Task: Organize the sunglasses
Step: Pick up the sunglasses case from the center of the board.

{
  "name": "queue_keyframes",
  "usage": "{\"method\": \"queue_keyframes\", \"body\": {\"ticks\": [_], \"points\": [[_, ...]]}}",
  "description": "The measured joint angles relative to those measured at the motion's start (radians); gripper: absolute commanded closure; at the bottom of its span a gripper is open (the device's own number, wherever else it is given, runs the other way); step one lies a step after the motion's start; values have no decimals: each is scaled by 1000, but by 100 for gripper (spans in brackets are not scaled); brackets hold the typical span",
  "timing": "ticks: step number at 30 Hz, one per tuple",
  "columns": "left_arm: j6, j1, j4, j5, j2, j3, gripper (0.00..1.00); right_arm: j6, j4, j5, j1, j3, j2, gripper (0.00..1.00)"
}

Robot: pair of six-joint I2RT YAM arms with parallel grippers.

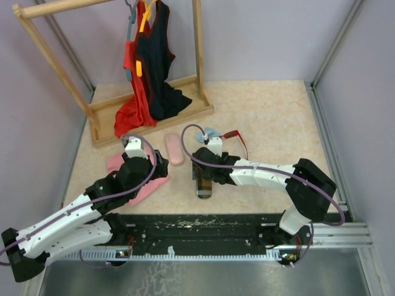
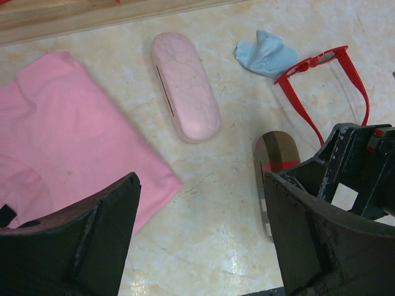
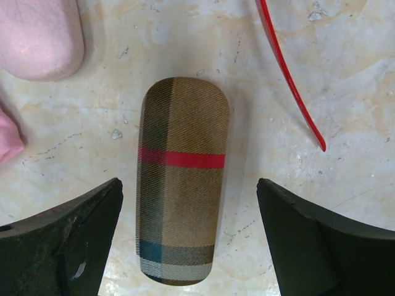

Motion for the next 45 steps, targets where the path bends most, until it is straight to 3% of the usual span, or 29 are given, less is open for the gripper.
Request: {"method": "queue_keyframes", "body": {"ticks": [19,26,34,37,41,45], "points": [[-3,0,3,11,-72,-72,14,-6,-102,-12,38,94,136,30],[-3,0,3,13,-84,-89,14,-6,-104,-15,38,95,137,45],[-2,0,12,34,-102,-98,13,-16,-106,-18,38,95,130,85],[10,0,49,76,-130,-115,12,-46,-103,-28,35,84,76,100],[50,0,135,159,-196,-141,11,-115,-34,-105,-3,10,-108,100],[111,0,249,258,-256,-144,9,-196,148,-251,-117,-134,-377,100]]}}
